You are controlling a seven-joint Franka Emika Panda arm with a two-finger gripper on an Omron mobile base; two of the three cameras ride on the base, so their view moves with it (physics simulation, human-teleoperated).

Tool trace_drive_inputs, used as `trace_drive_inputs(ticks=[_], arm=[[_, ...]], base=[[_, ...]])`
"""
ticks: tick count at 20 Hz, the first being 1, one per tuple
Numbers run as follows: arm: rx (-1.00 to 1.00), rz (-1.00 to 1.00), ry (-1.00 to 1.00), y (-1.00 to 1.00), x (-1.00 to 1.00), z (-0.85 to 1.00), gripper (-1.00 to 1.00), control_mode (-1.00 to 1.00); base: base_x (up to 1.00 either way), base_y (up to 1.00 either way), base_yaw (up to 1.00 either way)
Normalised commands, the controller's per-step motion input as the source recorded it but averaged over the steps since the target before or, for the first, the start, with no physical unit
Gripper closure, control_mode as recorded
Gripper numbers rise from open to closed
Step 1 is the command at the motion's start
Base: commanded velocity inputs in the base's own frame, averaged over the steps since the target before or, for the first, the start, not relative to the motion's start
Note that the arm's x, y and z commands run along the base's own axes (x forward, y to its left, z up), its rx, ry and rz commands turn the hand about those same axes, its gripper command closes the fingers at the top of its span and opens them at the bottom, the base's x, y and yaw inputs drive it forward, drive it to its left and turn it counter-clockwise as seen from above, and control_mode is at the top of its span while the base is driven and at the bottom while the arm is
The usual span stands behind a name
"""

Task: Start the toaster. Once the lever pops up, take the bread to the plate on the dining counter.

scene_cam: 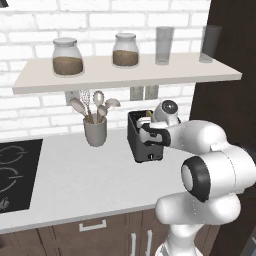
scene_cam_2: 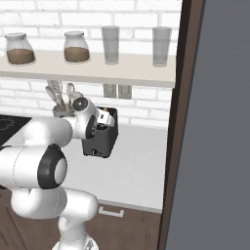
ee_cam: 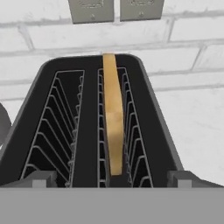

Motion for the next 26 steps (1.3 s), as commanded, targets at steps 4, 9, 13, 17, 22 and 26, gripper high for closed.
trace_drive_inputs(ticks=[4, 9, 13, 17, 22, 26], arm=[[0.0, 0.0, 0.0, -0.02, 0.13, -0.06, -1.0, -1.0], [0.0, 0.0, 0.0, -0.08, 0.15, -0.02, -1.0, -1.0], [0.0, 0.0, 0.0, -0.08, 0.18, -0.05, -1.0, -1.0], [0.0, 0.0, 0.0, -0.01, 0.2, -0.12, -1.0, -1.0], [0.0, 0.0, -0.01, 0.0, 0.12, -0.16, -1.0, -1.0], [0.0, 0.0, -0.07, 0.0, 0.03, -0.16, -1.0, -1.0]], base=[[0.0, 0.0, 0.0], [0.0, 0.0, 0.0], [0.0, 0.0, 0.0], [0.0, 0.0, 0.0], [0.0, 0.0, 0.0], [0.0, 0.0, 0.0]])
